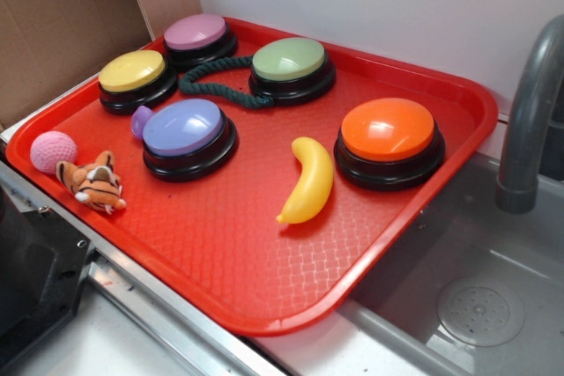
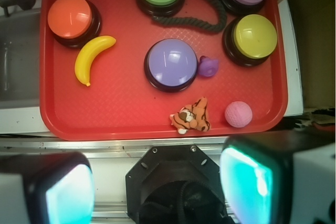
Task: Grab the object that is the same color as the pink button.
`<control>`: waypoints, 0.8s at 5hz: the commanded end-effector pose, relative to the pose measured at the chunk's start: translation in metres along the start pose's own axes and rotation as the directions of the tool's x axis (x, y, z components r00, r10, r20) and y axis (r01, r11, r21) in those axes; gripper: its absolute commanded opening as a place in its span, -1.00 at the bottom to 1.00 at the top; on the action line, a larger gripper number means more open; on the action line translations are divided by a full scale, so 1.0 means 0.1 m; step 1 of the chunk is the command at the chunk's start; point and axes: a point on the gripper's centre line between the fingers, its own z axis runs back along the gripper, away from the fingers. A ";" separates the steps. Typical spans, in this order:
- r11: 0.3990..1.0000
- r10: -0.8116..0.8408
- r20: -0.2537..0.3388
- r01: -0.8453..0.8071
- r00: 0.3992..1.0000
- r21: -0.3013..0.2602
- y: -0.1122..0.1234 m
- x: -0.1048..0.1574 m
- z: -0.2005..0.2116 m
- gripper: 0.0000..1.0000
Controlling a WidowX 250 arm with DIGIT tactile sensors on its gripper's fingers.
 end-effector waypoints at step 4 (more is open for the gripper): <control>0.999 -0.018 0.048 0.016 0.999 0.036 0.80 0.03 -0.82 1.00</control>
